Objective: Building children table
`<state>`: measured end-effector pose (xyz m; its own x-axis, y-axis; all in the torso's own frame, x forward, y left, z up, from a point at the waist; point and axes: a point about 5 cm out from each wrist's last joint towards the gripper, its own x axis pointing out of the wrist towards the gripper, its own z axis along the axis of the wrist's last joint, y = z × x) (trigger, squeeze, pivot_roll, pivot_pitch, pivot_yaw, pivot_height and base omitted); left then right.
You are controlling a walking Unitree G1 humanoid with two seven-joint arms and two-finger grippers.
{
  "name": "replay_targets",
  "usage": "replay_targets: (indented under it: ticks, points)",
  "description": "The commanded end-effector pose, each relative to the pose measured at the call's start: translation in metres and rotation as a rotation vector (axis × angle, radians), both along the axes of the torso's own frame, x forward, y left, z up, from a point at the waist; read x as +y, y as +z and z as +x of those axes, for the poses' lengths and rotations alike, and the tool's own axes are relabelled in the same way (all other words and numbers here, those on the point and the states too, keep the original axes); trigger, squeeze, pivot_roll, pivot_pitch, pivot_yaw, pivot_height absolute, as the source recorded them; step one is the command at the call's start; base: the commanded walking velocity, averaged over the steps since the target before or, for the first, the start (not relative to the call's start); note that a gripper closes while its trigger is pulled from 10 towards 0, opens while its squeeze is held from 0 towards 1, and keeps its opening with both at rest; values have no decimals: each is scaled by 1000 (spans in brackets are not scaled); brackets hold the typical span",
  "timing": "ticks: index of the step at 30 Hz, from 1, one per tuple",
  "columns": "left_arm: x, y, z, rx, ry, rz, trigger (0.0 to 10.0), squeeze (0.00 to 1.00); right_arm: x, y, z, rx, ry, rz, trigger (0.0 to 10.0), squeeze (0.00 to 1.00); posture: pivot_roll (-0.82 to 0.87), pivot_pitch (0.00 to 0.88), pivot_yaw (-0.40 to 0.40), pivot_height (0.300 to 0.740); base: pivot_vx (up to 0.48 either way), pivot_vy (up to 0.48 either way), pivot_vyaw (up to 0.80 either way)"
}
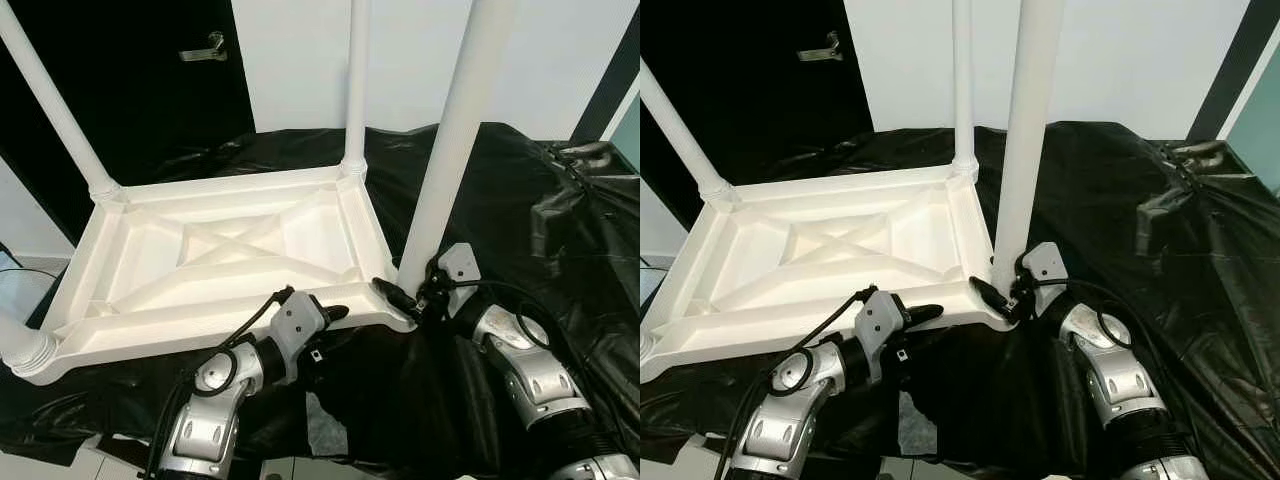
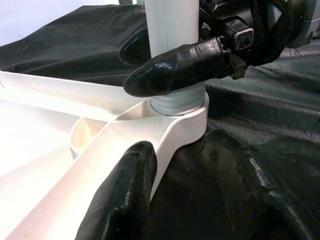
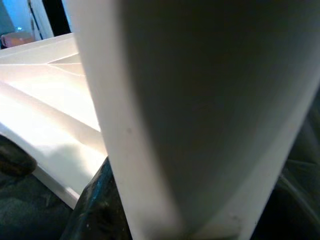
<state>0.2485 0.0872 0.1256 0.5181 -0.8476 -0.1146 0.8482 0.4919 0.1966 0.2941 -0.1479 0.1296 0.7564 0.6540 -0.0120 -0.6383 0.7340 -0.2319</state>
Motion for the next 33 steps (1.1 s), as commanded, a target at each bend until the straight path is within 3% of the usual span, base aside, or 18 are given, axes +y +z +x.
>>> replay_targets:
  ticks: [1, 4, 5, 7, 11, 16, 20, 24, 31, 32, 33]
  points:
    - [3, 1, 4, -31, 119, -2, 10000, 0, -1, -5, -2, 3, -31, -26, 0, 0, 45, 0, 12, 740, 0, 0, 0]
    - [3, 1, 5, -30, 118, 0, 10000, 0, -1, -6, -3, 6, -60, -18, 0, 0, 43, 0, 11, 740, 0, 0, 0]
    - [3, 1, 5, -30, 116, 1, 10000, 0, 0, -8, -4, 0, -124, -15, 10000, 0, 41, 0, 12, 740, 0, 0, 0]
    - [3, 1, 5, -30, 116, 1, 10000, 0, 0, -8, -4, 0, -124, -15, 10000, 0, 41, 0, 12, 740, 0, 0, 0]
    - [1, 1, 5, -29, 112, 1, 10000, 0, 10, -12, -8, 0, -301, 32, 10000, 0, 45, 0, 11, 740, 0, 0, 0]
    - [1, 1, 4, -29, 111, 1, 10000, 0, 16, -14, -9, 9, -431, 74, 10000, 0, 47, 0, 16, 740, 0, 0, 0]
    - [4, 2, 6, -35, 114, 8, 10000, 0, 25, -17, -15, 14, -658, 136, 10000, 0, 57, 0, 9, 740, 0, 0, 0]
    - [4, 3, 8, -36, 123, 1, 10000, 0, 37, -15, -16, 16, -614, 164, 10000, 0, 52, 0, 12, 740, 0, 0, 0]
    - [1, 3, 7, -37, 117, -2, 10000, 0, 38, -11, -17, 5, -621, 167, 10000, 0, 50, 0, 12, 740, 0, 0, 0]
    - [1, 3, 7, -38, 116, -2, 10000, 0, 38, -10, -18, 2, -627, 166, 10000, 1000, 50, 0, 10, 740, 0, 0, 0]
    - [1, 3, 7, -38, 116, -2, 10000, 0, 38, -10, -18, 2, -627, 166, 10000, 1000, 50, 0, 10, 740, 0, 0, 0]
